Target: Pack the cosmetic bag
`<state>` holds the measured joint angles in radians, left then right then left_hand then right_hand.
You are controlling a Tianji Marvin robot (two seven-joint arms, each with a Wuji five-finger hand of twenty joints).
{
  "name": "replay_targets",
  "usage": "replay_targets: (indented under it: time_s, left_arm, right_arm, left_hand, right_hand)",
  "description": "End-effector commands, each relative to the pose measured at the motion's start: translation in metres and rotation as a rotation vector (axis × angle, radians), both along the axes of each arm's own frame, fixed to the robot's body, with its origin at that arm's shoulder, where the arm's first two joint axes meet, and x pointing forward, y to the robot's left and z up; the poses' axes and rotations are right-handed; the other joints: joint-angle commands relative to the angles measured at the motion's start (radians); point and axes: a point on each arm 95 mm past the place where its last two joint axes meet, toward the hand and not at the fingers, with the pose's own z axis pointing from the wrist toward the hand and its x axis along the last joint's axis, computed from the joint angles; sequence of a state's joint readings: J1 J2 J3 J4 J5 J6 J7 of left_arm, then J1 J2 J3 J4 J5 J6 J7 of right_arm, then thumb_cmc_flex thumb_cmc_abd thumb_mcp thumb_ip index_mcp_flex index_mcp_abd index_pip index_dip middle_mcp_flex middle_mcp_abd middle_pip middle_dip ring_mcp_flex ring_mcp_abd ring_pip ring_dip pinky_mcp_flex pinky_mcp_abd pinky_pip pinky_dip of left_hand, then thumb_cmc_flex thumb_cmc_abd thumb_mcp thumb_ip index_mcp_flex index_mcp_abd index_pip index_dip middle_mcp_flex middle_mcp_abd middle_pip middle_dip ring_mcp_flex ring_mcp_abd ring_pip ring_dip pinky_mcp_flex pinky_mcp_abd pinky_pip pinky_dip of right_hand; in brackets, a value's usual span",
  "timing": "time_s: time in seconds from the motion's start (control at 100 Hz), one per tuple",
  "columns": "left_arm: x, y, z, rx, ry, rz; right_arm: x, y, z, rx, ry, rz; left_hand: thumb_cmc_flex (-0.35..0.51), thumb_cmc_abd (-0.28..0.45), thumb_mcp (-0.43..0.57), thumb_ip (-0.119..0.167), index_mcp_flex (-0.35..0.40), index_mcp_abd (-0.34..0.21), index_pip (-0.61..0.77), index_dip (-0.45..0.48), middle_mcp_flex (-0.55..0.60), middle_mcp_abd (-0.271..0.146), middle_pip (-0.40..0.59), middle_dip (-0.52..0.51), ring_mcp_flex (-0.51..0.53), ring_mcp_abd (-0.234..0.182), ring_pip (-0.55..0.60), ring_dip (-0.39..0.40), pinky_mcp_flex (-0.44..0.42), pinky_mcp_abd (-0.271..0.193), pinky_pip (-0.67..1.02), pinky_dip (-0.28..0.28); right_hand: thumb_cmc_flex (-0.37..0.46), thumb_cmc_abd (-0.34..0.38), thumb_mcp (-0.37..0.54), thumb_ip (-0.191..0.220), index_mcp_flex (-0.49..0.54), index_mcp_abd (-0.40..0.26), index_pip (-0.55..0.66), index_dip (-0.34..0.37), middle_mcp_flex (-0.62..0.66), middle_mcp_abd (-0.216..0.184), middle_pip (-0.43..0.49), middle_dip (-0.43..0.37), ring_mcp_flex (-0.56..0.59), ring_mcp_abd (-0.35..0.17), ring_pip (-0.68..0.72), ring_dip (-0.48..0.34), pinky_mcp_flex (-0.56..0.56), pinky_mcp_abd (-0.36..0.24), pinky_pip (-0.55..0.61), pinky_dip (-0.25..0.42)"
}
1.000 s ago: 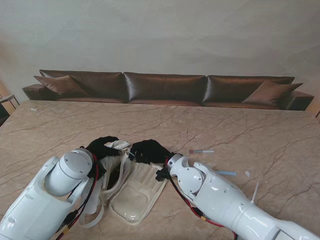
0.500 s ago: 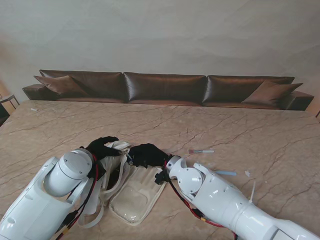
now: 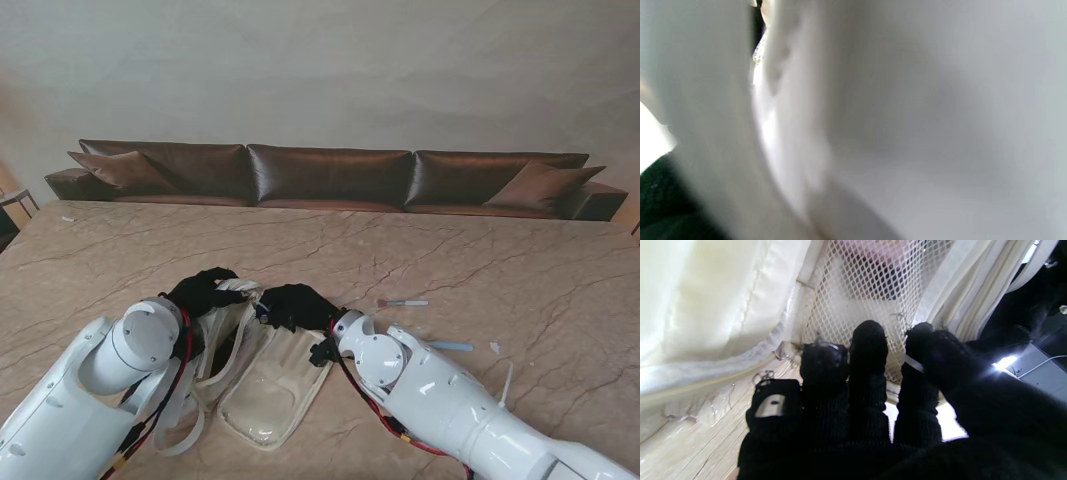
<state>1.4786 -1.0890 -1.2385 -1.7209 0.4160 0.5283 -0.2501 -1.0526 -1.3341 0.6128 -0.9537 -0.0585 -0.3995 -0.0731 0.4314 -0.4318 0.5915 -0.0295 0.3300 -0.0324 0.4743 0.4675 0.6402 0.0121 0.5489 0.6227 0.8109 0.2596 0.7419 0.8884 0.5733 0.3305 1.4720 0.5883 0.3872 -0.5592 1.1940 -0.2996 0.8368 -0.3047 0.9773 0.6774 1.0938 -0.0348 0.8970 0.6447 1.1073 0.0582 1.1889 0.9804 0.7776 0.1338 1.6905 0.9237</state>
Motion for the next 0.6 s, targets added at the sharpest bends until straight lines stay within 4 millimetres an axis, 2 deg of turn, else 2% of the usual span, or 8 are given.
replay_targets:
  time_s: [0.0,0.16,0.21,0.27,0.37,0.41,0.47,0.59]
  left_arm:
    - [-0.002,0.0,0.005,-0.003,-0.009,-0.019]
    - [-0.003,0.001,0.01,-0.023,-0.037,-0.055]
    - [-0.003,-0.001,0.011,-0.032,-0.041,-0.051]
    - [-0.002,-0.003,0.011,-0.033,-0.044,-0.039]
    - [0.001,-0.007,0.01,-0.025,-0.028,-0.013]
    - [0.002,-0.008,0.01,-0.027,-0.014,-0.009]
    - [0.003,-0.008,0.008,-0.013,0.005,-0.011]
    - [0.004,-0.009,0.006,0.007,0.018,-0.015]
  right_arm:
    - [-0.001,0.003,0.0,0.003,0.005,0.004]
    - [0.0,0.003,0.0,0.007,0.012,-0.01]
    - [0.001,0.003,-0.001,0.006,0.015,-0.015]
    - [0.001,0.003,-0.002,0.002,0.021,-0.022]
    - [0.002,0.004,-0.004,-0.008,0.033,-0.032]
    - [0.003,0.004,-0.005,-0.007,0.038,-0.033]
    - [0.003,0.005,-0.006,-0.004,0.045,-0.033]
    - [0.004,0.007,-0.007,0.004,0.05,-0.037]
  left_hand:
    - [-0.055,0.059,-0.083,-0.001,0.028,0.078,0.008,-0.059,-0.102,-0.042,-0.077,-0.059,-0.091,0.006,-0.086,-0.041,-0.093,0.037,-0.067,0.051]
    - [-0.027,0.107,-0.223,0.012,0.042,0.03,-0.053,-0.103,-0.159,-0.029,-0.143,-0.125,-0.182,0.003,-0.189,-0.095,-0.217,0.063,-0.198,0.109]
    - [-0.015,0.127,-0.21,0.018,0.063,0.016,-0.046,-0.1,-0.144,-0.024,-0.142,-0.127,-0.18,0.005,-0.19,-0.095,-0.23,0.065,-0.208,0.109]
    - [-0.015,0.131,-0.079,0.015,0.105,0.007,-0.018,-0.084,-0.099,-0.017,-0.121,-0.111,-0.154,0.012,-0.165,-0.082,-0.221,0.064,-0.207,0.133]
    - [0.025,0.128,0.121,-0.013,0.253,0.033,0.141,-0.025,0.09,-0.01,0.008,-0.029,0.025,0.024,-0.021,-0.052,-0.049,0.047,-0.09,0.096]
    - [0.084,0.074,0.156,-0.066,0.291,0.033,0.218,-0.027,0.164,-0.017,0.063,0.004,0.097,0.019,0.043,-0.05,0.028,0.045,-0.022,0.065]
    - [0.178,0.009,0.146,-0.109,0.313,0.021,0.323,-0.041,0.237,-0.029,0.114,0.081,0.183,0.002,0.107,-0.055,0.133,0.029,0.048,0.014]
    - [0.336,-0.034,0.13,-0.141,0.358,-0.025,0.497,-0.039,0.399,-0.073,0.13,0.26,0.314,-0.032,0.2,-0.048,0.294,0.006,0.167,-0.078]
  right_hand:
    - [0.012,0.052,0.003,0.045,0.024,-0.063,0.036,0.045,-0.029,-0.01,0.042,0.008,0.002,0.025,0.028,0.011,0.002,-0.021,0.083,0.021]
    - [0.014,0.054,0.002,0.045,0.024,-0.062,0.035,0.05,-0.033,-0.011,0.041,0.006,-0.003,0.027,0.026,0.01,0.0,-0.021,0.082,0.021]
    - [0.015,0.055,0.0,0.045,0.021,-0.061,0.034,0.052,-0.037,-0.01,0.039,0.005,-0.009,0.027,0.023,0.009,-0.006,-0.021,0.079,0.021]
    - [0.018,0.057,-0.002,0.045,0.016,-0.06,0.033,0.055,-0.042,-0.008,0.033,0.002,-0.015,0.03,0.013,0.006,-0.012,-0.02,0.074,0.021]
    - [0.022,0.06,-0.009,0.047,0.015,-0.057,0.033,0.061,-0.051,-0.002,0.011,-0.014,-0.024,0.033,-0.025,-0.01,-0.015,-0.018,0.063,0.022]
    - [0.025,0.062,-0.013,0.047,0.015,-0.056,0.032,0.063,-0.053,0.001,-0.006,-0.028,-0.028,0.035,-0.052,-0.021,-0.016,-0.017,0.061,0.023]
    - [0.03,0.067,-0.02,0.046,0.01,-0.054,0.031,0.064,-0.064,0.005,-0.036,-0.051,-0.044,0.039,-0.108,-0.044,-0.018,-0.017,0.053,0.023]
    - [0.04,0.08,-0.039,0.042,0.0,-0.05,0.03,0.064,-0.085,0.021,-0.114,-0.117,-0.069,0.042,-0.226,-0.099,-0.019,-0.016,0.04,0.022]
